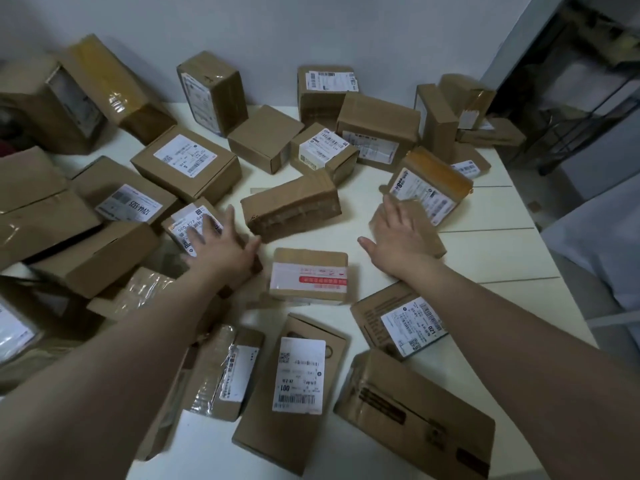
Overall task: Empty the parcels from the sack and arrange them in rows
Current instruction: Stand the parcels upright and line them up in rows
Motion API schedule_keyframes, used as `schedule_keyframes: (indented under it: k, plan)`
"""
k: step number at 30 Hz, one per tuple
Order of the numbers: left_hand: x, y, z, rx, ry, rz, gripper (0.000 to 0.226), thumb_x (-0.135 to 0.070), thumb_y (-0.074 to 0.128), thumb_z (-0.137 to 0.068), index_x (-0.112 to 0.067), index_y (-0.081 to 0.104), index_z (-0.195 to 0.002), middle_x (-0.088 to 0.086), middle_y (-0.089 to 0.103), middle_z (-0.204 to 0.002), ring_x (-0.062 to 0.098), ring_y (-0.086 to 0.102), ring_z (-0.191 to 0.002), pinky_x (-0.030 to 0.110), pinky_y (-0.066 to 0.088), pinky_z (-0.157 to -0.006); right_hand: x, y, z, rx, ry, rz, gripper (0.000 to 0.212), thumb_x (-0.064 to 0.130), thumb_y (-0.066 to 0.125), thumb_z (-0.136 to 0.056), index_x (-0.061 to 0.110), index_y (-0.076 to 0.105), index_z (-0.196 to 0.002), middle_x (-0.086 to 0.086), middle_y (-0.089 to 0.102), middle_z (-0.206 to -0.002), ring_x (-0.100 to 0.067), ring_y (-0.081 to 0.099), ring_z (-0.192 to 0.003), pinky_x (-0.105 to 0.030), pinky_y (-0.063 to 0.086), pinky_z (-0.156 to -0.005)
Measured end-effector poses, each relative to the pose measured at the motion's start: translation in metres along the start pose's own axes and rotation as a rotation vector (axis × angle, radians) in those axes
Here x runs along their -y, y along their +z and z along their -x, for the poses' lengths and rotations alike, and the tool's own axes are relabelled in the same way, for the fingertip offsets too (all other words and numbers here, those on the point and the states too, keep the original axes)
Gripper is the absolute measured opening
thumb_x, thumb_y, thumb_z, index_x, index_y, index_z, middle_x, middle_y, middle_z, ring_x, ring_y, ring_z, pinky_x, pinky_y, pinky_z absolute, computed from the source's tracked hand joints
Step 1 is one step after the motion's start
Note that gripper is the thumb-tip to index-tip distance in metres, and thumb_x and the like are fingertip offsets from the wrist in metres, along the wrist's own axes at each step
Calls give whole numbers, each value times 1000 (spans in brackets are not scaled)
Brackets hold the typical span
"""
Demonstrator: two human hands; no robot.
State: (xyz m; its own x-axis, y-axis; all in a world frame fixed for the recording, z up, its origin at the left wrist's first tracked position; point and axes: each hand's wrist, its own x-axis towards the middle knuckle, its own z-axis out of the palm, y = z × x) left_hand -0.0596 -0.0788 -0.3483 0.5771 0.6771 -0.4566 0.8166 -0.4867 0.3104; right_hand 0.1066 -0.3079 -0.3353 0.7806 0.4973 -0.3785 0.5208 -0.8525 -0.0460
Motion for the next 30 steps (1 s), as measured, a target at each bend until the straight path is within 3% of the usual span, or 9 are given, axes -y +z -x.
schedule_keyframes:
  k: [3,7,9,12,15,19,22,25,30]
  plan:
    - [7,-8,9,-7,-23,-42,75,-61,35,-98,-36,-4,-156,8,-13,-165,34,-13,-150,64,1,-117,22,-6,31,-109,-235,-21,70,56,50,-93,34,23,-153,6,-16,-164,-26,-14,-151,-57,5,-121]
    - [-9,-10,33,32,59,-176,69,-36,44,-97,-39,7,-155,5,-12,-164,32,-14,-150,71,-3,-113,69,11,63,62,-701,117,64,52,62,-87,47,36,-145,14,-9,-164,-22,-13,-151,-57,-7,-116]
    - [-12,-8,44,96,163,-253,82,-43,58,-91,-40,7,-155,6,-14,-164,33,-16,-150,73,-2,-111,79,24,62,97,-599,187,70,37,58,-93,43,20,-152,15,-7,-164,-23,-9,-151,-63,-7,-116]
    - [-7,-5,53,112,312,-362,93,-52,65,-85,-39,7,-155,6,-15,-164,34,-18,-149,73,-3,-111,77,23,57,20,-227,184,75,19,49,-95,29,6,-157,9,-10,-165,-26,-12,-151,-63,-5,-117]
    - [-1,2,65,130,443,-490,107,-63,68,-77,-38,-1,-155,8,-18,-163,33,-21,-149,72,-8,-110,67,14,79,-36,0,46,80,38,51,-97,25,1,-157,3,-19,-163,-28,-17,-150,-62,-3,-118]
    - [8,25,102,298,660,-798,133,-75,71,-63,-35,-18,-153,13,-28,-160,37,-29,-145,70,-16,-108,62,13,159,136,-263,-89,104,69,59,-80,38,-7,-154,8,-29,-160,-26,-26,-148,-65,-4,-116]
    - [17,60,127,419,725,-878,146,-74,78,-53,-31,-19,-153,17,-33,-156,39,-33,-142,68,-14,-111,60,37,195,329,-341,173,124,58,77,-70,38,-14,-153,10,-34,-157,-29,-31,-145,-71,-5,-110]
    - [25,92,142,294,732,-935,149,-60,86,-58,-29,-26,-150,27,-35,-153,44,-28,-143,63,-2,-117,52,58,195,216,-285,372,115,15,77,-76,34,-4,-155,4,-23,-162,-34,-17,-149,-71,15,-111]
    - [19,102,139,143,664,-791,138,-66,75,-67,-27,-27,-150,18,-35,-155,38,-27,-145,60,-5,-118,23,58,175,-57,-187,255,78,27,63,-90,26,18,-154,0,6,-164,-22,2,-151,-64,5,-117]
